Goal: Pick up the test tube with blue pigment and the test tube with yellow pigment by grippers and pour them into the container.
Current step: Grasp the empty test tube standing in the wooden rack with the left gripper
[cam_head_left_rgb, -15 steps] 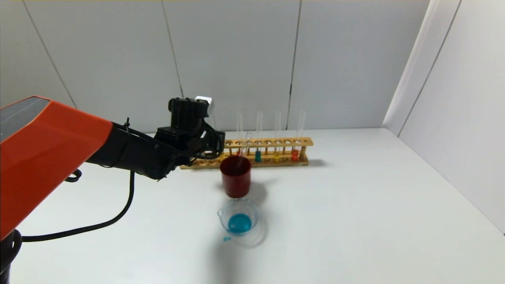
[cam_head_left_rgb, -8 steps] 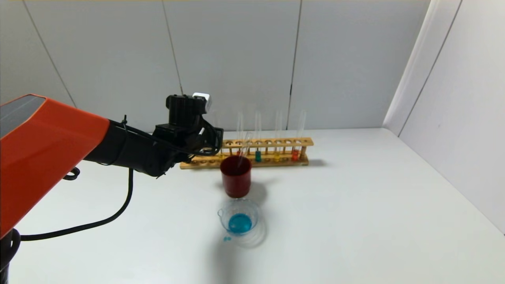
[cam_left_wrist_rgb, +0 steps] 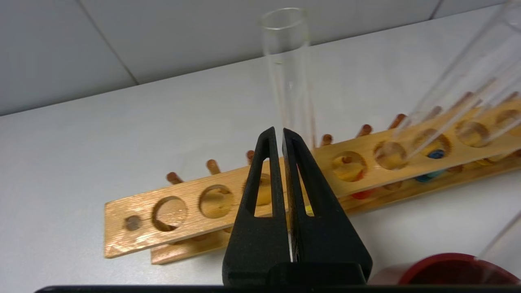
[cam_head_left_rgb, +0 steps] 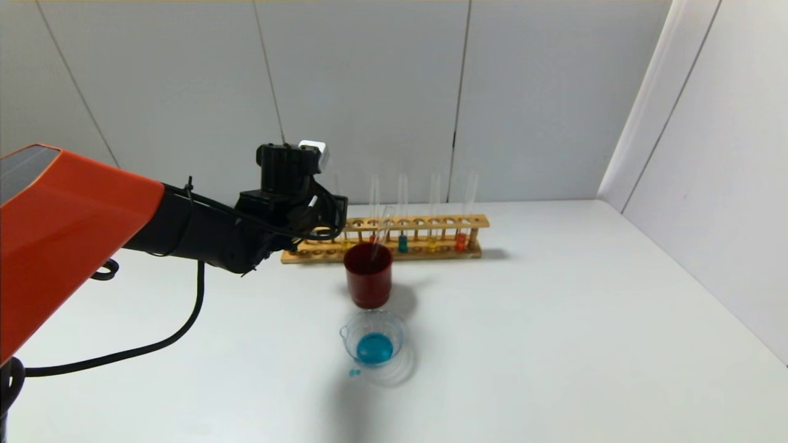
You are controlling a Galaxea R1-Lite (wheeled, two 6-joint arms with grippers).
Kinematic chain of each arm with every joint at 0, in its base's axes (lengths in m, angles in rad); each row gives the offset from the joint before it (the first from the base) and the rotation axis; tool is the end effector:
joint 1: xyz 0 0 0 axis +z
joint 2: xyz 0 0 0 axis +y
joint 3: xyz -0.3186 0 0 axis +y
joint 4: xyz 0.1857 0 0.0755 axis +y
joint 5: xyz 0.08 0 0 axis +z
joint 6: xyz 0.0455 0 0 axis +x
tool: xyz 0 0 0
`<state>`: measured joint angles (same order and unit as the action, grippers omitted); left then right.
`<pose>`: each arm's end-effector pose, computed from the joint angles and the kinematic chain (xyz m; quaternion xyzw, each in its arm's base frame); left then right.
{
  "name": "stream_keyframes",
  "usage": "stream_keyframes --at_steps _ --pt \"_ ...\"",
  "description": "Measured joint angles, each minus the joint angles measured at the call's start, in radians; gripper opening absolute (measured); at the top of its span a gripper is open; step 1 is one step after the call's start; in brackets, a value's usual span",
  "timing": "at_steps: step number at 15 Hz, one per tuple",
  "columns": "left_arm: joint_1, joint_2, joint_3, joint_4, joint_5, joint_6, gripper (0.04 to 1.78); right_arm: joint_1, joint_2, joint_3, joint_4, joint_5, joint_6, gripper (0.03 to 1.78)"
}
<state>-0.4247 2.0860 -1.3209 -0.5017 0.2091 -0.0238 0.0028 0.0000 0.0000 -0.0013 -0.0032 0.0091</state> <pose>0.4262 -0.1824 0.1707 0.0292 0.1260 -0.1052 0.9860 -0.0074 -0.0002 0.0757 0.0046 -0.0007 -0.0002 1.0000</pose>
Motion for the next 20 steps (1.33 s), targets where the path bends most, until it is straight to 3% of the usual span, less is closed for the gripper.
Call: stream_keyframes --at_steps 20 --pt "-0.008 -0.09 0.096 0.0 0.001 0.005 0.1 0.0 0.0 0.0 0.0 0.0 0.0 1.74"
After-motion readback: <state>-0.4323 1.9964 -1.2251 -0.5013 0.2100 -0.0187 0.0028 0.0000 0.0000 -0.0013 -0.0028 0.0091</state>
